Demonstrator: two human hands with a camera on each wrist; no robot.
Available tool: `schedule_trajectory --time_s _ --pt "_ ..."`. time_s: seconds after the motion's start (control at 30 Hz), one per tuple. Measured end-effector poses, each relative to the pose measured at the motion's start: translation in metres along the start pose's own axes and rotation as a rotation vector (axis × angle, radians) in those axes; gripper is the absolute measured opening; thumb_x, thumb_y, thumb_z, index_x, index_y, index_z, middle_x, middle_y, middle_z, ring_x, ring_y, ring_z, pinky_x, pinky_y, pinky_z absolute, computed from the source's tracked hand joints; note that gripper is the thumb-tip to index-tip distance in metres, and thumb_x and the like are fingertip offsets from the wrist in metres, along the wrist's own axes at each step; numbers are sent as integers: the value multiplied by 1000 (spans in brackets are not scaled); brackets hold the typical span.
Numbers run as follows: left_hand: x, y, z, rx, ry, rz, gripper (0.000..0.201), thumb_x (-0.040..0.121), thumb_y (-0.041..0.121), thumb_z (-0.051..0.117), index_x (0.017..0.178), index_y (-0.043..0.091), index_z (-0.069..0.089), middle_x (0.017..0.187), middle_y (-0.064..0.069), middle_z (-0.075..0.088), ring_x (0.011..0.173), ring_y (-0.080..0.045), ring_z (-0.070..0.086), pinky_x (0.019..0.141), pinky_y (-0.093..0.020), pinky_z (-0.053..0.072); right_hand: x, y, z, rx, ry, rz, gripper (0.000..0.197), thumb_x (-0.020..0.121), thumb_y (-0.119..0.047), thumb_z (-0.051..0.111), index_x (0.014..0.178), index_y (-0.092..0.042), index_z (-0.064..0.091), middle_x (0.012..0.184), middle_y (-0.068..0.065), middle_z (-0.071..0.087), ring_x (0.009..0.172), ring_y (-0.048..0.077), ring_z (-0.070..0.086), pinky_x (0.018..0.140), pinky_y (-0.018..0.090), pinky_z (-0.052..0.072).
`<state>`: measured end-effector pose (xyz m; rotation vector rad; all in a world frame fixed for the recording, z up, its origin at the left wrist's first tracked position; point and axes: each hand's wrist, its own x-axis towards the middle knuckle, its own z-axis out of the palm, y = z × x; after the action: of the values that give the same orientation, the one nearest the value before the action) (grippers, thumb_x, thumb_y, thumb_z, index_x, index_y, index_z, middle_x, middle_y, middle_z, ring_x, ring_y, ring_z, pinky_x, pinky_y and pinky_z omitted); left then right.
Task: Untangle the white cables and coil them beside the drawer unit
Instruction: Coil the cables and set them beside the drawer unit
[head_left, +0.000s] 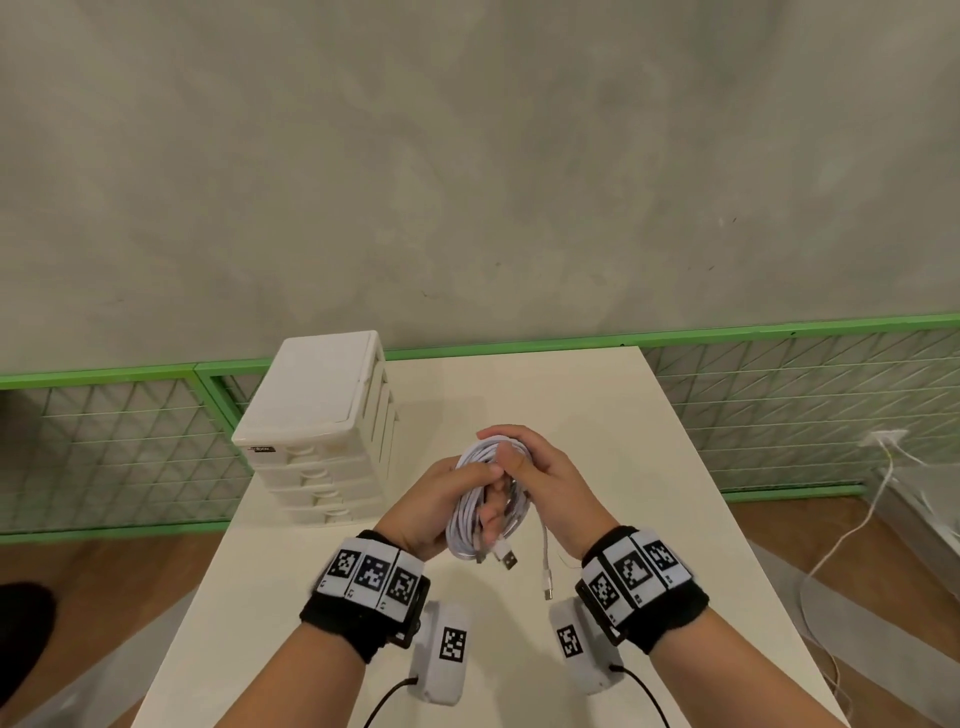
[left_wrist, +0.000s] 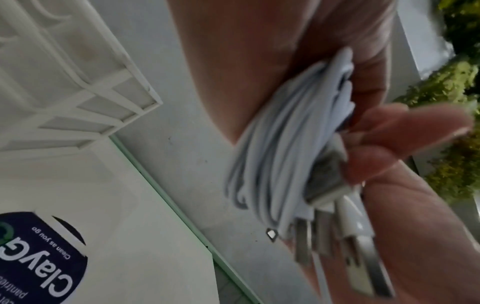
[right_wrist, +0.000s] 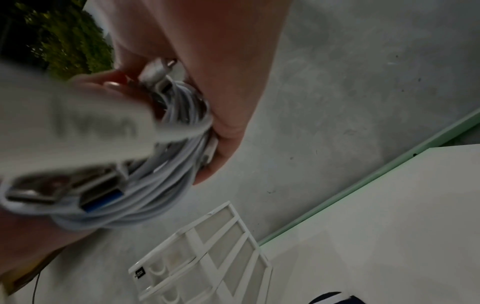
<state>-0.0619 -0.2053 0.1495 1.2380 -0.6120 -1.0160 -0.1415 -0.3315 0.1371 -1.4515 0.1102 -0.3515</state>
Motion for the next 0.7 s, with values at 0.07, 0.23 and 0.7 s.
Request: schedule_trajectory --time_s 0.07,0.23,0.7 --pt "2 -1 3 99 122 27 31 81 31 64 69 2 59 55 -15 62 48 -25 57 57 -30 50 -1 2 -4 -9 53 -14 29 87 -40 57 107 -21 63 84 -4 67 81 14 62 79 26 50" --pt "6 -7 15 371 252 81 42 86 45 58 110 11 64 93 -8 71 85 -22 69 79 -31 56 -5 0 -17 -44 99 -12 29 87 -37 50 112 -26 60 100 2 65 89 11 63 76 22 52" --pt "5 -19 63 238 470 233 37 90 44 50 113 17 61 110 -18 67 102 -29 65 91 -42 51 -17 4 -25 310 249 29 47 85 -58 45 111 -24 64 110 9 68 100 21 65 85 36 53"
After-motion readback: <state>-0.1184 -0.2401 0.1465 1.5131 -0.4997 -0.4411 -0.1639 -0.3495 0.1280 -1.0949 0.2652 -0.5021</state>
